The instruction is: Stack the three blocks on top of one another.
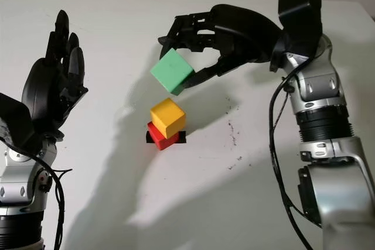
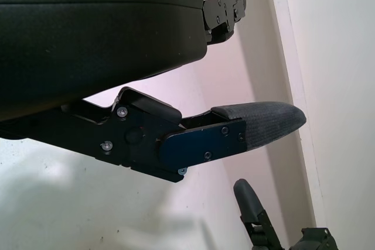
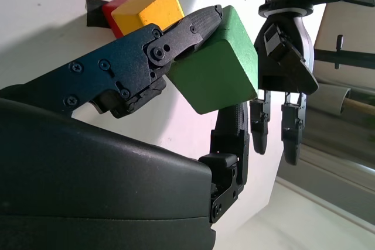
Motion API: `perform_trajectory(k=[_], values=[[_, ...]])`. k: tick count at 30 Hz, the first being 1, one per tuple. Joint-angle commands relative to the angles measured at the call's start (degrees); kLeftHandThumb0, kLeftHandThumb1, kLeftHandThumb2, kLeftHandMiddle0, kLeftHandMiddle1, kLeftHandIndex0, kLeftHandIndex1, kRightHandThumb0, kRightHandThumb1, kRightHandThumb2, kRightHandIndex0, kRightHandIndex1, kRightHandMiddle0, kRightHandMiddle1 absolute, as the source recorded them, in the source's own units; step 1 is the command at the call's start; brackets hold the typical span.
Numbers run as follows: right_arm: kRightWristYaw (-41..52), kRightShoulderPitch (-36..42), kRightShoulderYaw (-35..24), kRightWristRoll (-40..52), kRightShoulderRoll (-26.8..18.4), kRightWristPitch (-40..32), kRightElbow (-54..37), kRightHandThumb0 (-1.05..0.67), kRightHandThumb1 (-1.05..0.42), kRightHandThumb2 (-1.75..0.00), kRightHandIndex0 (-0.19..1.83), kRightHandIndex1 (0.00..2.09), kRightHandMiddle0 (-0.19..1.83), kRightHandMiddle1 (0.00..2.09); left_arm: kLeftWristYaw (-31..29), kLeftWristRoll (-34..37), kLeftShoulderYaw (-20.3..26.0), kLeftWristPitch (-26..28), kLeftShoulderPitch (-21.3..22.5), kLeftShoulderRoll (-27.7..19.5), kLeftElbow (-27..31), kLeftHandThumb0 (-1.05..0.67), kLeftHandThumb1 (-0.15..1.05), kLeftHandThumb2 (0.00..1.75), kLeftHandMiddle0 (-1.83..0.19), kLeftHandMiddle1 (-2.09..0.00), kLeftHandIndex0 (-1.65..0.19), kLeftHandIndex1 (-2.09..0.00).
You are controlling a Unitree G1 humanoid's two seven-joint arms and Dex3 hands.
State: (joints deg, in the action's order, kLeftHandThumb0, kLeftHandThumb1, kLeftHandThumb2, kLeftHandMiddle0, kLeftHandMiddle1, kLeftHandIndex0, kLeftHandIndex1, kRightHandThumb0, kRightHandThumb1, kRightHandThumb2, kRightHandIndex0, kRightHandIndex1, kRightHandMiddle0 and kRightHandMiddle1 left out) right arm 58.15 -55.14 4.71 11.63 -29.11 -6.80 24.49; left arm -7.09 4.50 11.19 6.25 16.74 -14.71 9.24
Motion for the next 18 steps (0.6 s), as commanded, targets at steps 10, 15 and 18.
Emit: perform_trajectory(k=[10,15,18], values=[[2.27,2.05,0.15,1.28,3.74,-4.99,0.16,-0.50,-0.91,-0.05,0.20,0.04,0.43,1.50,0.33,0.18,0.08,0.34,-0.28,-0.29,0.84,-0.83,1.05,0.64,0.19,0.00,0.19,0.00],[2.11,3.19,0.09,1.73,4.71,-8.06,-0.64,-0.51,-0.92,-0.05,0.21,0.04,0.44,1.48,0.22,0.16,0.13,0.13,-0.40,-0.35,0.77,-0.83,1.05,0.63,0.19,0.00,0.19,0.00],[1.57,3.95,0.12,1.61,4.94,-9.31,-1.15,-0.51,-0.91,-0.05,0.21,0.04,0.45,1.48,0.35,0.14,0.18,0.21,-0.45,-0.31,0.80,-0.83,1.05,0.63,0.19,-0.01,0.19,0.00]])
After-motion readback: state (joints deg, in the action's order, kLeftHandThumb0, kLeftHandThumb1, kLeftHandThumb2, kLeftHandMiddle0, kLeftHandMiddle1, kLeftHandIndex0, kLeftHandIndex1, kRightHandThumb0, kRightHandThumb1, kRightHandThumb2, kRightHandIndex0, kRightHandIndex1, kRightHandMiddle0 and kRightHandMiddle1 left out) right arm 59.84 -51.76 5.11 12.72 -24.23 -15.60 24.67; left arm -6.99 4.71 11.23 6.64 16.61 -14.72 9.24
